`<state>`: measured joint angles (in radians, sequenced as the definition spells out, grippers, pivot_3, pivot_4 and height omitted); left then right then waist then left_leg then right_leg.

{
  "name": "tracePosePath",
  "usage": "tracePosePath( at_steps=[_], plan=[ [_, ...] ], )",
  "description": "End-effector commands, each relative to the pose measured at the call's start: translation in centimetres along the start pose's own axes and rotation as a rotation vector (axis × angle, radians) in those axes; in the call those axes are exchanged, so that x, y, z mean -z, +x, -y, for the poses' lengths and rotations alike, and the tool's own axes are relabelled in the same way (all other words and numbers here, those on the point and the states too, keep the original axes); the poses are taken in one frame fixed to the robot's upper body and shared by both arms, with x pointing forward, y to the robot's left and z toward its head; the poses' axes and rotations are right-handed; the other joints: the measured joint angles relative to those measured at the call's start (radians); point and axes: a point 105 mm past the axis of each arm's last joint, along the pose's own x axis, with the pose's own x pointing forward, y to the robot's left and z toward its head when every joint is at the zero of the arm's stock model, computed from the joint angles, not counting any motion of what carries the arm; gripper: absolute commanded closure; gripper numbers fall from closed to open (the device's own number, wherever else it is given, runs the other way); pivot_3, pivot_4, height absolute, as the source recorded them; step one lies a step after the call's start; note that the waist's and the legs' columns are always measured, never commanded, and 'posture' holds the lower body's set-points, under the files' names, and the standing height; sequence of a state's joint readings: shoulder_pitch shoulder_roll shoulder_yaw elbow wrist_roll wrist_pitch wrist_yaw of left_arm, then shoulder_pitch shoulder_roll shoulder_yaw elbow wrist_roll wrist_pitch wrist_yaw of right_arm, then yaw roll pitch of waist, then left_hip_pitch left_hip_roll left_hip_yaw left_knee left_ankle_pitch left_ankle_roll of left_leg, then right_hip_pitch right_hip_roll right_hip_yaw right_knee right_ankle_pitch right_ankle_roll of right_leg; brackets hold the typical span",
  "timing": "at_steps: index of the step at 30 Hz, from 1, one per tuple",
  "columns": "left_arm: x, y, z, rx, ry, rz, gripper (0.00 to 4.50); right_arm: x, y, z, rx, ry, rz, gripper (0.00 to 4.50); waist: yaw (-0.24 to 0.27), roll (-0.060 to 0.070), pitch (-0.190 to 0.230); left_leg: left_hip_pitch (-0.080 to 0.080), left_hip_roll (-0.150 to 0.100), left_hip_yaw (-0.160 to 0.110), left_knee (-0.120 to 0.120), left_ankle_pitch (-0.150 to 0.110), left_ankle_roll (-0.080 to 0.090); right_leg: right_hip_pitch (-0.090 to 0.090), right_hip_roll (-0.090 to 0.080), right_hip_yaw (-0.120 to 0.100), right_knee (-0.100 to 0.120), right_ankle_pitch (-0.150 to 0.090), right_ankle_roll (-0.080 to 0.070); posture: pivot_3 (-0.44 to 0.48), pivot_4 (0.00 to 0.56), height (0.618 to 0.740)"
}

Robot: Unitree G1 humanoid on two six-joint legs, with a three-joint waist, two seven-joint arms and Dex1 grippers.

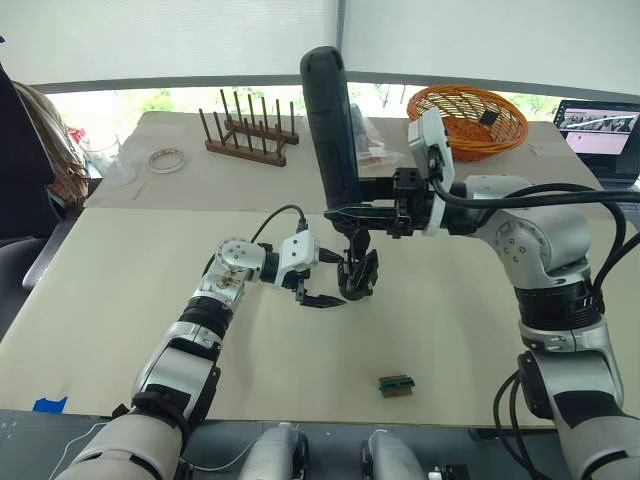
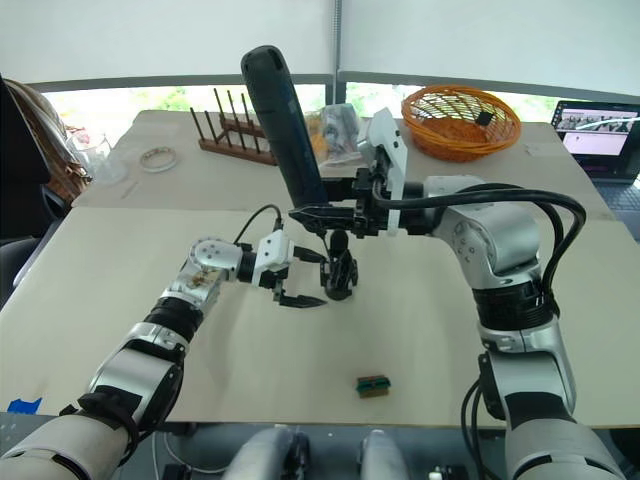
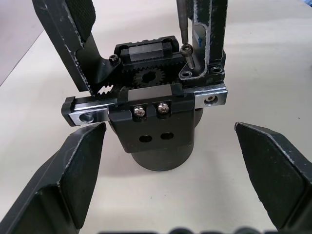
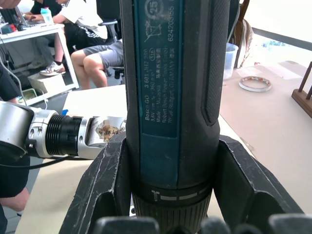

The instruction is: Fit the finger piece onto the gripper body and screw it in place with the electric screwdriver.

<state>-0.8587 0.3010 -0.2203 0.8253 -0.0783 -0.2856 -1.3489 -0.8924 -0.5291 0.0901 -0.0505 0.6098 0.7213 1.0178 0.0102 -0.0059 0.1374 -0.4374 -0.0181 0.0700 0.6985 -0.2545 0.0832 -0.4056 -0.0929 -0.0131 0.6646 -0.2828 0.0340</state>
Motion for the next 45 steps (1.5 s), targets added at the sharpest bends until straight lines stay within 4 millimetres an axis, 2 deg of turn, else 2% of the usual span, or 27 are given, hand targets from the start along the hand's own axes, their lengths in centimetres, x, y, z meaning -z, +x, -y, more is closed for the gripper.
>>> tracePosePath(
  at_steps=[1,45],
  plan=[
    [-0.99,0.08,-0.42,0.000,0.038,0.017,0.00,-2.83,-0.40,-0.22,0.004,-0.092,0.084,2.57,0.000,0.000,0.000,0.000,0.000,0.000,0.000,0.000,0.000,0.000,0.000,0.000,0.000,0.000,0.000,0.000,0.150,0.740],
    [-0.98,0.11,-0.31,0.006,0.042,0.016,0.00,-2.10,-0.71,-0.27,0.008,-0.096,0.071,2.57,0.000,0.000,0.000,0.000,0.000,0.000,0.000,0.000,0.000,0.000,0.000,0.000,0.000,0.000,0.000,0.000,0.150,0.740]
  ],
)
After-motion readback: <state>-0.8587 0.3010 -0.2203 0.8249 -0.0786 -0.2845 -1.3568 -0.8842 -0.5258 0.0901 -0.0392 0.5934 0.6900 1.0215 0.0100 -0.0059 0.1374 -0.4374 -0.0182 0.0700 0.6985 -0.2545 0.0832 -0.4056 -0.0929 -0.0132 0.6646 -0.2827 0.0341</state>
